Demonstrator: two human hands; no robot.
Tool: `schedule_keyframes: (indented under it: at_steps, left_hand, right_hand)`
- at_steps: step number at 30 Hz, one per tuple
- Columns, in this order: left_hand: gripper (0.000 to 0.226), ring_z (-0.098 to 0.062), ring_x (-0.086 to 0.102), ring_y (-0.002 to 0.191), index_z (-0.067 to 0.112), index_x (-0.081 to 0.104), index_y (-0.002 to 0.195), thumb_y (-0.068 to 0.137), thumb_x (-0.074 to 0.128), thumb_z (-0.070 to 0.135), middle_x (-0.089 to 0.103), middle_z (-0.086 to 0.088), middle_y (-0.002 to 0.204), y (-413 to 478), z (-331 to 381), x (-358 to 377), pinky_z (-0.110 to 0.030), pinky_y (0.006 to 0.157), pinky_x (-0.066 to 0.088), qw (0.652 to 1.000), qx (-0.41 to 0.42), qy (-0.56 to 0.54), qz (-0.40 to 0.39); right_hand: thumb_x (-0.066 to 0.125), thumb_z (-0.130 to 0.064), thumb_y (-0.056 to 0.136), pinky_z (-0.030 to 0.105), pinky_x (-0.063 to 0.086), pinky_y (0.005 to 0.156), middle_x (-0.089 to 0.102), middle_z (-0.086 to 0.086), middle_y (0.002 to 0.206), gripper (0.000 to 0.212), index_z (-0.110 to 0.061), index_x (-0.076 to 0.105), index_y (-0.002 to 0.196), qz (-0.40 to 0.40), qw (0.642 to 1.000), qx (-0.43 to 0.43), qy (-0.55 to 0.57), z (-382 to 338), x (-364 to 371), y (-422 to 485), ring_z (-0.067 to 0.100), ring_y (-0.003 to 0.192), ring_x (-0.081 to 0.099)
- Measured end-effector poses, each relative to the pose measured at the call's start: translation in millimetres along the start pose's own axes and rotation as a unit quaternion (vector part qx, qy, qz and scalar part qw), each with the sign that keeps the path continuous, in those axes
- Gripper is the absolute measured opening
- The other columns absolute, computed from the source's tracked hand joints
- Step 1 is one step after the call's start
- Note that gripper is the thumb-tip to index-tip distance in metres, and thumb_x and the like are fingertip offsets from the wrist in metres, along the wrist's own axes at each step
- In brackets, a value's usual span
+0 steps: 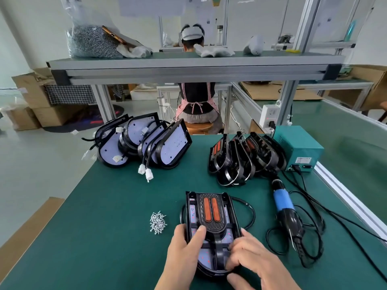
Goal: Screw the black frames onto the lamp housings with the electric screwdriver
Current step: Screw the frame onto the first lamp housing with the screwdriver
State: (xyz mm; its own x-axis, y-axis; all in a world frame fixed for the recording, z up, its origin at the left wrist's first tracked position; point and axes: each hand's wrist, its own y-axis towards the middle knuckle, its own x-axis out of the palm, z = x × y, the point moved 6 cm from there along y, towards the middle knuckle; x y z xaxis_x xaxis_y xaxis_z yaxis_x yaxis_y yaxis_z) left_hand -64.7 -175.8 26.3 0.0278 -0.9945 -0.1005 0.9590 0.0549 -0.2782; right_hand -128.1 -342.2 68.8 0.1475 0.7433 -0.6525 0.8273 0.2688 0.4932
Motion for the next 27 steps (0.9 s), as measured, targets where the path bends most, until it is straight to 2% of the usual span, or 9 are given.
schedule_keyframes:
  at_steps: [3,6,9,12,15,17,21,24,27]
  left_hand:
    - [0.024,-0.009,0.065,0.095,0.024,0.051,0.118,0.097,0.063,0.023,0.068,0.009,0.099,-3.7,2.6,-3.6,-0.018,0.075,0.044,0.998,0.029,0.055,0.031]
    - [0.051,-0.004,0.06,0.097,0.035,0.024,0.143,0.101,0.053,0.028,0.063,0.018,0.111,-5.8,8.8,-6.6,-0.023,0.076,0.04,0.983,0.085,0.159,0.033]
    - [0.041,0.0,0.051,0.101,0.042,0.035,0.139,0.102,0.047,0.032,0.048,0.022,0.121,-4.4,10.1,-8.3,-0.023,0.078,0.038,0.965,0.116,0.235,0.035]
    - [0.03,0.0,0.049,0.096,0.036,0.047,0.129,0.102,0.045,0.025,0.039,0.017,0.108,-1.6,11.2,-7.5,-0.014,0.071,0.036,0.953,0.142,0.267,0.036]
    - [0.028,-0.001,0.048,0.096,0.033,0.049,0.126,0.102,0.044,0.021,0.038,0.016,0.107,1.7,12.0,-7.6,-0.014,0.073,0.038,0.947,0.15,0.283,0.019]
    - [0.027,-0.001,0.048,0.096,0.034,0.048,0.125,0.102,0.044,0.021,0.037,0.016,0.106,2.4,13.6,-8.2,-0.017,0.076,0.039,0.943,0.151,0.297,0.009]
    - [0.023,-0.003,0.048,0.101,0.04,0.047,0.121,0.103,0.043,0.029,0.04,0.013,0.108,1.8,15.4,-7.3,-0.019,0.083,0.04,0.945,0.153,0.29,-0.013]
    - [0.016,0.006,0.044,0.104,0.042,0.053,0.105,0.102,0.038,0.037,0.046,0.011,0.105,0.5,16.5,-8.4,-0.009,0.082,0.034,0.962,0.146,0.228,-0.03]
    - [0.024,0.02,0.038,0.11,0.047,0.054,0.1,0.104,0.034,0.036,0.052,0.024,0.111,1.9,17.1,-17.2,0.0,0.087,0.028,0.97,0.148,0.193,-0.02]
  right_hand:
    - [0.073,-0.017,0.085,0.029,0.037,0.115,0.065,-0.018,0.095,0.009,-0.024,0.068,0.082,-0.005,1.0,0.027,0.011,-0.1,1.2,3.3,0.006,0.107,0.065]
    - [0.076,-0.015,0.08,0.025,0.047,0.101,0.068,-0.015,0.11,0.014,-0.02,0.076,0.094,0.096,0.993,0.058,-0.044,2.9,-3.4,-1.1,0.007,0.114,0.065]
    - [0.078,-0.011,0.082,0.024,0.042,0.106,0.064,0.0,0.136,0.04,-0.007,0.072,0.122,0.097,0.986,0.099,-0.097,3.2,3.3,-0.2,0.019,0.133,0.055]
    - [0.084,-0.006,0.076,0.028,0.042,0.103,0.063,0.001,0.136,0.045,-0.004,0.073,0.12,0.038,0.984,0.092,-0.151,0.3,13.5,6.1,0.028,0.126,0.06]
    - [0.066,-0.022,0.095,0.017,0.031,0.114,0.051,-0.02,0.144,0.038,-0.02,0.067,0.132,0.017,0.987,0.145,-0.071,3.3,1.4,15.1,-0.005,0.136,0.045]
    - [0.059,-0.032,0.097,0.017,0.027,0.116,0.049,-0.024,0.143,0.038,-0.028,0.063,0.135,0.046,0.977,0.201,-0.052,15.3,-21.8,22.0,-0.011,0.135,0.041]
    - [0.065,-0.037,0.092,0.041,0.042,0.101,0.055,0.006,0.13,0.045,-0.018,0.059,0.133,0.12,0.915,0.333,-0.196,67.0,-83.3,34.9,0.027,0.123,0.05]
    - [0.062,-0.055,0.09,0.044,0.048,0.083,0.05,0.014,0.124,0.066,-0.015,0.042,0.139,-0.01,0.84,0.474,-0.264,116.8,-94.4,29.5,0.038,0.108,0.056]
    - [0.064,-0.058,0.088,0.037,0.048,0.072,0.059,0.01,0.106,0.071,-0.011,0.036,0.134,-0.081,0.814,0.505,-0.276,143.0,-87.9,27.2,0.034,0.092,0.061]
